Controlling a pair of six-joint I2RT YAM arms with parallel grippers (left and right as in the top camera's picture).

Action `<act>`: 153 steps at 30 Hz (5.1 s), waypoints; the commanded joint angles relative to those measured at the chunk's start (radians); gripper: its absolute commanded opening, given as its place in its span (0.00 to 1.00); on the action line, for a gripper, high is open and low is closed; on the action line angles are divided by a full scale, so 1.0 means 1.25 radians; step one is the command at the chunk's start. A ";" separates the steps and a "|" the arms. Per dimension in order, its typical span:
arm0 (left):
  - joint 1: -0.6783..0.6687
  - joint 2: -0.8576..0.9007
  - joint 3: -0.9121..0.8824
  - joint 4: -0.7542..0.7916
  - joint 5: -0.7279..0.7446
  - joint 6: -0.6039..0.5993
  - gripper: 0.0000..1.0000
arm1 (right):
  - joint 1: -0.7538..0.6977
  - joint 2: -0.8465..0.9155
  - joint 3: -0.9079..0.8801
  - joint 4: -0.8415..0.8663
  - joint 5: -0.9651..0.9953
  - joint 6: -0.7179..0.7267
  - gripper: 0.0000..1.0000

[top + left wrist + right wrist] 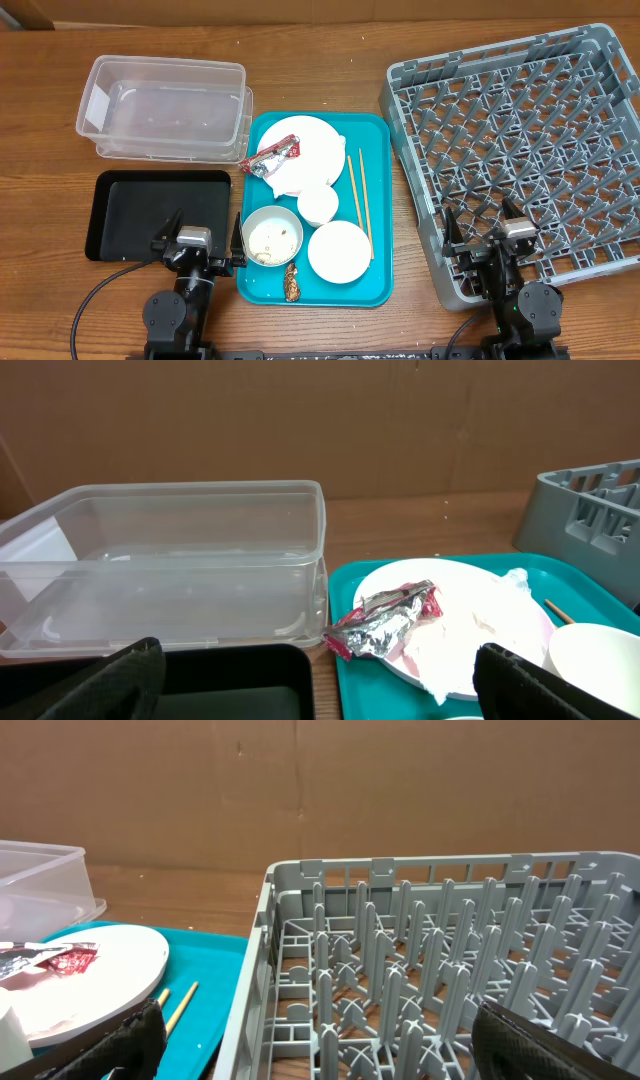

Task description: Sort waste into correct bins and load items into the dishwasher

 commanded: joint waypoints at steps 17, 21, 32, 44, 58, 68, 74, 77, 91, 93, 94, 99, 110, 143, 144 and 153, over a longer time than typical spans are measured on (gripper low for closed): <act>0.008 -0.007 -0.003 -0.002 0.006 0.013 1.00 | -0.005 -0.006 -0.003 0.005 0.002 0.003 1.00; 0.008 -0.007 -0.003 -0.002 0.006 0.013 1.00 | -0.005 -0.006 -0.003 0.005 0.002 0.003 1.00; 0.008 -0.007 -0.003 -0.002 0.005 0.013 1.00 | -0.005 -0.006 -0.003 0.005 0.002 0.003 1.00; 0.008 -0.007 -0.003 -0.002 0.006 0.013 1.00 | -0.005 -0.006 -0.003 0.005 0.002 0.003 1.00; 0.008 -0.007 -0.003 -0.002 0.007 0.007 1.00 | -0.005 -0.006 -0.003 0.005 0.002 0.004 1.00; 0.008 -0.007 0.027 -0.047 0.001 -0.154 1.00 | -0.005 -0.006 0.051 -0.011 0.045 0.091 1.00; 0.008 0.034 0.148 -0.155 0.000 -0.153 1.00 | -0.005 0.033 0.197 -0.169 0.082 0.154 1.00; 0.008 0.106 0.215 -0.183 0.031 -0.142 1.00 | -0.005 0.089 0.276 -0.240 0.078 0.153 1.00; 0.008 0.666 0.733 -0.574 0.182 -0.074 1.00 | -0.005 0.477 0.664 -0.658 0.008 0.152 1.00; 0.008 0.722 0.801 -0.658 0.154 -0.074 1.00 | -0.005 0.515 0.690 -0.683 0.028 0.152 1.00; 0.008 0.770 0.854 -0.721 0.106 -0.074 1.00 | -0.005 0.544 0.700 -0.685 0.031 0.150 1.00; 0.008 0.840 0.890 -0.724 0.082 -0.074 1.00 | -0.005 0.575 0.701 -0.680 0.028 0.150 1.00; -0.129 1.012 0.890 -0.449 0.042 0.087 1.00 | -0.005 0.575 0.701 -0.679 0.029 0.150 1.00; -0.211 1.352 0.989 -0.392 -0.151 0.014 0.04 | -0.005 0.575 0.700 -0.685 0.029 0.149 1.00; -0.211 1.341 1.011 -0.402 -0.149 0.008 0.04 | -0.005 0.575 0.700 -0.685 0.031 0.149 1.00; -0.122 1.281 1.129 -0.381 -0.155 -0.014 0.04 | -0.005 0.575 0.700 -0.685 0.038 0.149 1.00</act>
